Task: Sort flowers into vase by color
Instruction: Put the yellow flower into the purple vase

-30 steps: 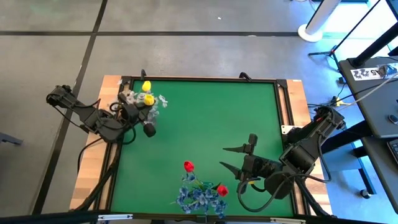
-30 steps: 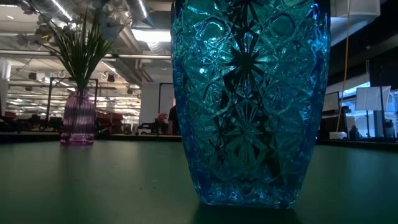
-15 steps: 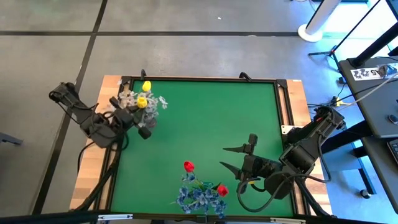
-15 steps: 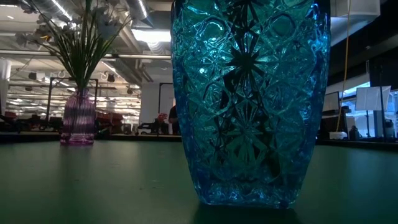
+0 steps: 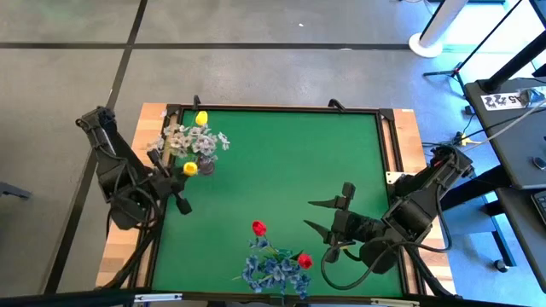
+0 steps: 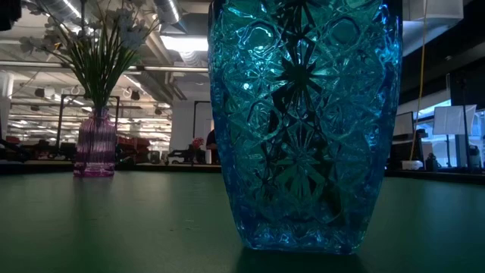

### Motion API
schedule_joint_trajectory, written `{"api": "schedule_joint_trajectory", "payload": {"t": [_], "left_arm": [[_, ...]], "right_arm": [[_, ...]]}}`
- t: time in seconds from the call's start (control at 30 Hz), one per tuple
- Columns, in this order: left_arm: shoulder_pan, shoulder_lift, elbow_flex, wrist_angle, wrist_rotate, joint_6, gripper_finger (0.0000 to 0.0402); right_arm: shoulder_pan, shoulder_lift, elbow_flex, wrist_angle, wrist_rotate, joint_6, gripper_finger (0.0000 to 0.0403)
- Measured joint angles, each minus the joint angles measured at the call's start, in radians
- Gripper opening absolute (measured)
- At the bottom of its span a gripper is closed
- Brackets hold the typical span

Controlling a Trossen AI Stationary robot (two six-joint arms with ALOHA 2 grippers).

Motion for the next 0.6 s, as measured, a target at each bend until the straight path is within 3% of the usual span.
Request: {"api": "schedule_joint_trajectory", "payload": {"t": [0.4,0.6], "left_arm": [[-0.060,-0.010,0.000,-0.045,0.022,-0.152,0.0001],[-0.233,-0.037,0.000,-0.183,0.313,-0.371,0.0001]], "right_arm": [[0.000,0.000,0.000,-0.001,0.000,0.005,0.0209],[0.000,0.000,0.000,-0.025,-0.010,0.030,0.0209]]}}
